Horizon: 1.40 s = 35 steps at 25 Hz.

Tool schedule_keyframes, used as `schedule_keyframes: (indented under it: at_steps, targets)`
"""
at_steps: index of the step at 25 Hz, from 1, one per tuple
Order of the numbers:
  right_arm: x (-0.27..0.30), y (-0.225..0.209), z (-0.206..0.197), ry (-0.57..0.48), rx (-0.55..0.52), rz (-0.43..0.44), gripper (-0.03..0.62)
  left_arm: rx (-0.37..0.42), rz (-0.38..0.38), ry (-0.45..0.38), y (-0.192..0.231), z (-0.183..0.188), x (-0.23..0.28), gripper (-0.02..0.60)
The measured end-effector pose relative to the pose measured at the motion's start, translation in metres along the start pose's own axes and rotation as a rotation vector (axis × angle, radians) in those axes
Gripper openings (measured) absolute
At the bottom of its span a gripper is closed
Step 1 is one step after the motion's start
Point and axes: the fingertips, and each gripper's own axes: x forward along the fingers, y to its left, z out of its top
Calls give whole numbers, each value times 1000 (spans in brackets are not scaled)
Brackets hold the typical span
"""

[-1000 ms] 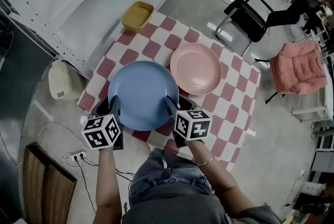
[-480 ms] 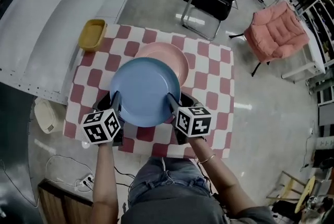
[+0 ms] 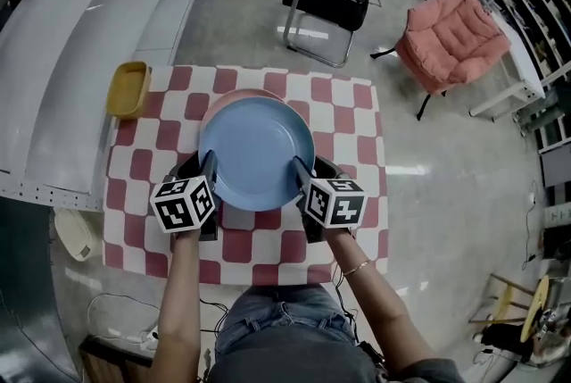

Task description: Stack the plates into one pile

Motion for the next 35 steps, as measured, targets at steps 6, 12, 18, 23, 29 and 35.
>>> schedule_keyframes:
  at_steps: [6, 12, 18, 23, 29, 35]
  targets:
    - [26, -13, 13, -4, -8, -10, 156, 28, 28, 2, 3, 15, 27, 106]
    - [53, -20, 21, 13, -50, -2, 156, 53, 58, 25, 12, 21, 48, 112]
    - [72, -19, 19, 36, -100, -3, 156, 68, 82, 62, 25, 14, 57, 119]
    - [83, -24, 15, 54, -124, -11, 156, 86, 109, 82, 28, 7, 65, 123]
    - [87, -25, 13, 55, -123, -4, 156, 84, 130, 92, 33, 1, 66, 123]
    - [89, -26, 15, 36, -142, -1, 158, 79, 142, 92, 32, -1, 67, 145]
